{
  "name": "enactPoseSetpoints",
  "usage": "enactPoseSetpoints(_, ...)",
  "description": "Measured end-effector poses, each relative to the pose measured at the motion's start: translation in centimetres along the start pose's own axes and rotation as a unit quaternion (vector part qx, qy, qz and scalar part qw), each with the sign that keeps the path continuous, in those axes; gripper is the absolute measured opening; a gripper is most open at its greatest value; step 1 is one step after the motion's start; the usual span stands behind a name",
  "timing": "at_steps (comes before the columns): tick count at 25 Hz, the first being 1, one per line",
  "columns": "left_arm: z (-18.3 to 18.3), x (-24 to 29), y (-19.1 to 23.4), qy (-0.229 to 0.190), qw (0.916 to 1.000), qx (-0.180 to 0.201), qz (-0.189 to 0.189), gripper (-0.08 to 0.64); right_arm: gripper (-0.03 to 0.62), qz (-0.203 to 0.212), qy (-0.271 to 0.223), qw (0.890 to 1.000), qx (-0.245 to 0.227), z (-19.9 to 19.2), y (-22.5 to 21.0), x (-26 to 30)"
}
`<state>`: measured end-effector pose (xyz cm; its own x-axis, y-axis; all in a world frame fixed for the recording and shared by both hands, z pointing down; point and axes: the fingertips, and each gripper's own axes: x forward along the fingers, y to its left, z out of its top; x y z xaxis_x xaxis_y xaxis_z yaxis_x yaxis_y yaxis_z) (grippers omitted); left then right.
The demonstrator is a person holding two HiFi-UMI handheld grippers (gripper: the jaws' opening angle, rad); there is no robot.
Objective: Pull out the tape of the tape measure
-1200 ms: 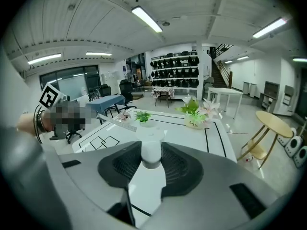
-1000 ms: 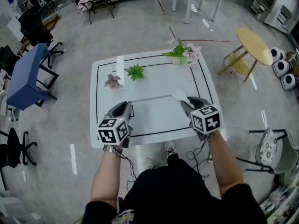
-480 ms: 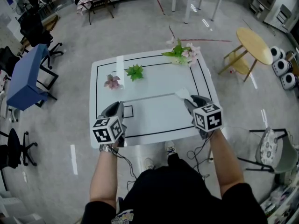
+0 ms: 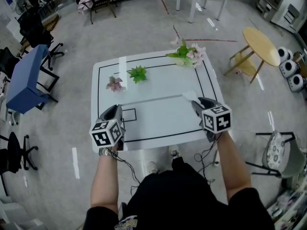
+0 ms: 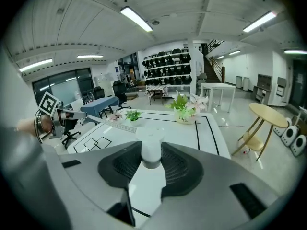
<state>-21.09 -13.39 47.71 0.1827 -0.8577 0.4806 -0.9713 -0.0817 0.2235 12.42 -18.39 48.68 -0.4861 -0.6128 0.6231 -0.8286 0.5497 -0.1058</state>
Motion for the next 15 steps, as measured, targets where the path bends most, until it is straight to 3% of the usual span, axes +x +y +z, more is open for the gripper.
enactPoseSetpoints(15,-1.6,2.0,1.3,0.014,0.9998,-0.009,0.003,0.034,0.126,-0.001,0.017,1.000,-0.005,-1.0,-0.2,2.5)
